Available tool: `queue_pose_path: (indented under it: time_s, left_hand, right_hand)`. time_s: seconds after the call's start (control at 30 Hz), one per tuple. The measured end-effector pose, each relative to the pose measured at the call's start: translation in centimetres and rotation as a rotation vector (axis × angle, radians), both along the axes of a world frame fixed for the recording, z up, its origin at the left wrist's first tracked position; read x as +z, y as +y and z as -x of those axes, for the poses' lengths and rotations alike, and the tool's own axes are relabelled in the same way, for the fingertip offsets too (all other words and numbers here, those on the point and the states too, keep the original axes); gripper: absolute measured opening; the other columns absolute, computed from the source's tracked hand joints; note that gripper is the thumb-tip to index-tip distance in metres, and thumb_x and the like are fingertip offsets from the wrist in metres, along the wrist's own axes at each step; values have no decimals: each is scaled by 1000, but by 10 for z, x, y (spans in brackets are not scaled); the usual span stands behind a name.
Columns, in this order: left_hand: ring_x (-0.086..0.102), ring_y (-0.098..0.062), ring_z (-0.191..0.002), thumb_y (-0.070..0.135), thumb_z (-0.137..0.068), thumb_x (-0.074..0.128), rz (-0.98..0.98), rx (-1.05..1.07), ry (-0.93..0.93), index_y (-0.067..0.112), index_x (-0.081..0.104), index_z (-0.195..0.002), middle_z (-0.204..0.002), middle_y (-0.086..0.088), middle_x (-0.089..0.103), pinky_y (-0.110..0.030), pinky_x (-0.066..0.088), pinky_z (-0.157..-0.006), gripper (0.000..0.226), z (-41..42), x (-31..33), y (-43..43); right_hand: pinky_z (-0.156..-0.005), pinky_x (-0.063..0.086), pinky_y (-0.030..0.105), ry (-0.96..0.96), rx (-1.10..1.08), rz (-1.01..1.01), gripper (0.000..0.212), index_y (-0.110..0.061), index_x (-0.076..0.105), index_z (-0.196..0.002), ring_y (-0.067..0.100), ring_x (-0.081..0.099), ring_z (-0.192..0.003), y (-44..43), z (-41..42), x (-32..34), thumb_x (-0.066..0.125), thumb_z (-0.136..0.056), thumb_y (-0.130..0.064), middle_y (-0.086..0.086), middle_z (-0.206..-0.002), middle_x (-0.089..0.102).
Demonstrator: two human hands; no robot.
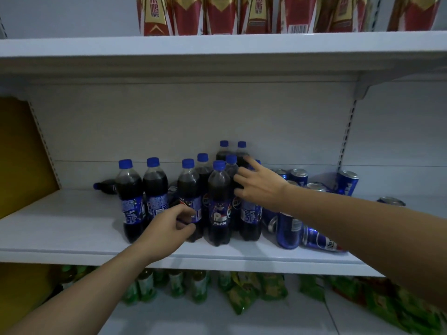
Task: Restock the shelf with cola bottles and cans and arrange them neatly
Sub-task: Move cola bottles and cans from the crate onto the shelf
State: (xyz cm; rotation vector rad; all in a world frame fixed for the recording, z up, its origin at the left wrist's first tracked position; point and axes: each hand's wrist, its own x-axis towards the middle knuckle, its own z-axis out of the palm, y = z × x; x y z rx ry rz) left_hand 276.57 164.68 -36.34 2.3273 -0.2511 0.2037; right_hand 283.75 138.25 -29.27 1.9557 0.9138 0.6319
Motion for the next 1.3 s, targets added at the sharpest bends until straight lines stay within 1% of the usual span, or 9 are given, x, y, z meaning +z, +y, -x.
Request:
queue_pose_path:
  time_s: [0.13, 0.27, 0.43, 0.5, 0.67, 0.8, 0.97, 1.13, 1.3]
  left_hand:
    - [67, -6, -83, 19, -97, 65, 120, 42, -29, 31, 66, -108, -101, 8, 70, -25, 54, -75, 17, 7, 5, 11]
    - [68, -6, -84, 17, -99, 60, 262, 130, -129, 27, 69, -102, -95, 3, 73, -23, 51, -67, 14, 37, 16, 43]
    - [69, -20, -101, 35, -108, 37, 579, 358, -179, 28, 64, -113, -108, -4, 72, -39, 53, -83, 28, 107, 22, 112]
    - [71, -20, -101, 40, -109, 32, 675, 483, -229, 25, 60, -123, -109, -5, 74, -40, 54, -87, 35, 145, 22, 145]
    - [73, -16, -98, 53, -105, 32, 782, 833, -368, 33, 46, -131, -103, -2, 77, -44, 48, -95, 36, 261, 6, 234]
    - [72, -21, -99, 61, -103, 28, 933, 1102, -484, 25, 28, -153, -105, -7, 77, -53, 39, -106, 62, 364, -9, 288]
    - [70, -21, -96, 59, -104, 25, 977, 1318, -561, 26, 29, -150, -106, -8, 74, -52, 37, -106, 57, 453, -21, 312]
    - [70, -23, -99, 54, -106, 31, 936, 1476, -463, 30, 38, -138, -106, -6, 74, -46, 43, -94, 40, 475, -62, 337]
    - [69, -21, -90, 29, -105, 49, 831, 1560, -142, 23, 42, -136, -100, -4, 74, -33, 45, -70, 32, 462, -150, 384]
  right_hand:
    - [-112, 27, 67, 1, 91, -42, 53, -20, 57, -131, 38, 49, -123, -1, 14, 11, 76, -81, -18, 18, -124, 57]
    - [-112, 30, 62, 147, 194, -8, 50, -19, 50, -137, 35, 46, -126, 34, 44, -2, 66, -90, -22, 16, -131, 54]
    - [-98, 42, 56, 266, 327, -23, 52, -19, 50, -132, 35, 48, -114, 130, 69, -32, 70, -84, -26, 16, -123, 54]
    - [-92, 43, 53, 300, 404, -34, 49, -19, 50, -131, 35, 49, -109, 185, 86, -39, 65, -86, -25, 17, -119, 53]
    - [-91, 44, 49, 409, 617, -54, 46, -24, 40, -136, 31, 46, -111, 332, 154, -52, 54, -93, -29, 13, -125, 49]
    - [-84, 46, 47, 492, 788, 24, 57, -26, 29, -144, 32, 45, -110, 418, 226, -72, 55, -93, -29, 12, -125, 46]
    - [-87, 47, 46, 603, 957, 84, 66, -19, 25, -150, 32, 46, -118, 486, 298, -90, 55, -94, -37, 11, -131, 45]
    - [-87, 50, 46, 760, 984, 118, 67, -19, 26, -148, 31, 47, -119, 545, 312, -136, 58, -93, -40, 8, -132, 45]
    - [-99, 43, 46, 955, 843, 259, 75, -20, 13, -158, 34, 37, -133, 597, 290, -230, 56, -100, -39, 11, -150, 32]
